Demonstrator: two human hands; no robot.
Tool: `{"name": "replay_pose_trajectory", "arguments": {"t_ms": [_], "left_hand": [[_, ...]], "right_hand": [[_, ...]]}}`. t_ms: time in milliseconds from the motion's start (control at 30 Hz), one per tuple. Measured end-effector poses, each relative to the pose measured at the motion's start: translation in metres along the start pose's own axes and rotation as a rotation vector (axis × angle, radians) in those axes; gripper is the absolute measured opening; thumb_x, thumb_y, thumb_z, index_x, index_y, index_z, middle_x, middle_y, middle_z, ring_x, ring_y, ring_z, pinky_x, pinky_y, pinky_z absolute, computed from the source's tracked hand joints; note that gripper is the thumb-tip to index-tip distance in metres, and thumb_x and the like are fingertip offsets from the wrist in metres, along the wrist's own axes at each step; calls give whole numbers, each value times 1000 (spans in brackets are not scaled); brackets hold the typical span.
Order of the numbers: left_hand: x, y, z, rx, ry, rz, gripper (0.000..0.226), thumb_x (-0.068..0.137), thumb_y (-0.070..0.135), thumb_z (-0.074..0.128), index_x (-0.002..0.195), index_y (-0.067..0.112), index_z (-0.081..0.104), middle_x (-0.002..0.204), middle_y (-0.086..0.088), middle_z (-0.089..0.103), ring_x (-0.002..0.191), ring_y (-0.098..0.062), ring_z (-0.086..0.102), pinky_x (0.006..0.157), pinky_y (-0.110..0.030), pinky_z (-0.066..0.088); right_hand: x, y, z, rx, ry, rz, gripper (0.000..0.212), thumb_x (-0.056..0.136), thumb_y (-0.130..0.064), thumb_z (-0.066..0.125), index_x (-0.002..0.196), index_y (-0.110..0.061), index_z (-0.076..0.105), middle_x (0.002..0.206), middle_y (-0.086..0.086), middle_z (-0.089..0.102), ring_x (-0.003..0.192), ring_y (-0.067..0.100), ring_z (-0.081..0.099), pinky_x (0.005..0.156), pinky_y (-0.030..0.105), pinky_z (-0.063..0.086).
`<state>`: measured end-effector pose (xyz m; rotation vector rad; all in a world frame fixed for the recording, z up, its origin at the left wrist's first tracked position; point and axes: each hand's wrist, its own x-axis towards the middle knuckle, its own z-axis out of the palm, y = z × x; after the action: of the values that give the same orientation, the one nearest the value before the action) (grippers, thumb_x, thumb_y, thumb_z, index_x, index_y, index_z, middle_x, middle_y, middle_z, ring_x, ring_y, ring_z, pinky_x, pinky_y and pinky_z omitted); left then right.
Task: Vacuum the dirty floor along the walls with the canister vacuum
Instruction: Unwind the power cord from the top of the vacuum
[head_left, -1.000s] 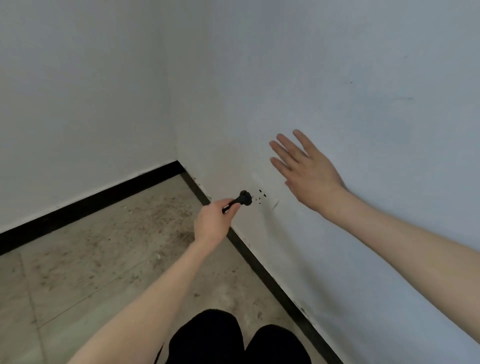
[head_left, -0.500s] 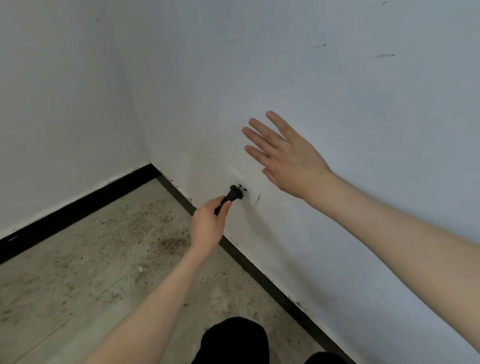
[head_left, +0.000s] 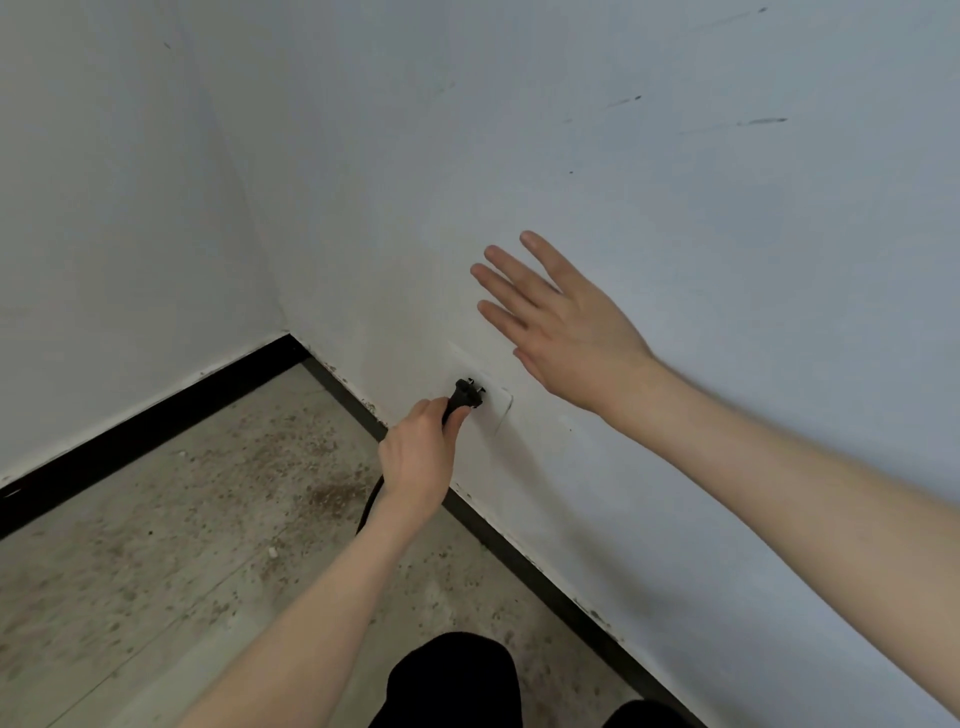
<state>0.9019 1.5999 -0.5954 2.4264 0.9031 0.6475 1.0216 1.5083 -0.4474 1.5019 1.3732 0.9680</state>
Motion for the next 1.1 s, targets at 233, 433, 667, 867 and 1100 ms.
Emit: {"name": "replay_pose_trajectory", "arguments": {"t_ms": [233, 433, 667, 867, 1100], "left_hand": [[4, 9, 1, 35, 14, 13, 38, 85, 24, 70, 58, 5, 51, 50, -5, 41, 34, -22, 32, 43, -15, 6], [8, 11, 4, 18, 6, 37, 37, 83, 19, 73, 57, 4, 50, 50, -1, 34, 37, -18, 24, 43, -15, 4], [11, 13, -4, 155, -78, -20, 36, 98, 35, 48, 76, 7, 54, 68, -6, 51, 57, -23, 44, 44, -28, 19], [28, 28, -39, 219, -483, -56, 41, 101, 40, 33, 112, 8, 56, 109, -13, 64, 96, -29, 61, 71, -34, 48], [15, 79, -191, 187, -614, 50, 61, 99, 42, 38, 151, 17, 19, 156, -9, 22, 140, -27, 26, 111, -43, 29]], "right_hand": [[1, -2, 0, -21, -39, -32, 63, 102, -41, 31, 156, -13, 11, 162, 18, -2, 149, 40, -4, 92, 66, -33], [1, -2, -1, -22, -59, -33, 64, 103, -41, 31, 155, -12, 9, 162, 18, -3, 148, 41, -4, 92, 68, -32], [0, -3, -7, 49, -135, 13, 63, 103, -41, 30, 156, -15, 7, 163, 15, -7, 149, 37, -9, 104, 62, -23], [-6, -5, -31, 331, -259, 12, 59, 102, -39, 33, 154, -15, 20, 163, 14, 1, 150, 33, -5, 108, 53, -22], [-72, 48, -92, 958, -321, 115, 72, 49, -44, 92, 114, -19, 73, 121, 10, 68, 111, 30, 65, 96, 48, 49]]}}
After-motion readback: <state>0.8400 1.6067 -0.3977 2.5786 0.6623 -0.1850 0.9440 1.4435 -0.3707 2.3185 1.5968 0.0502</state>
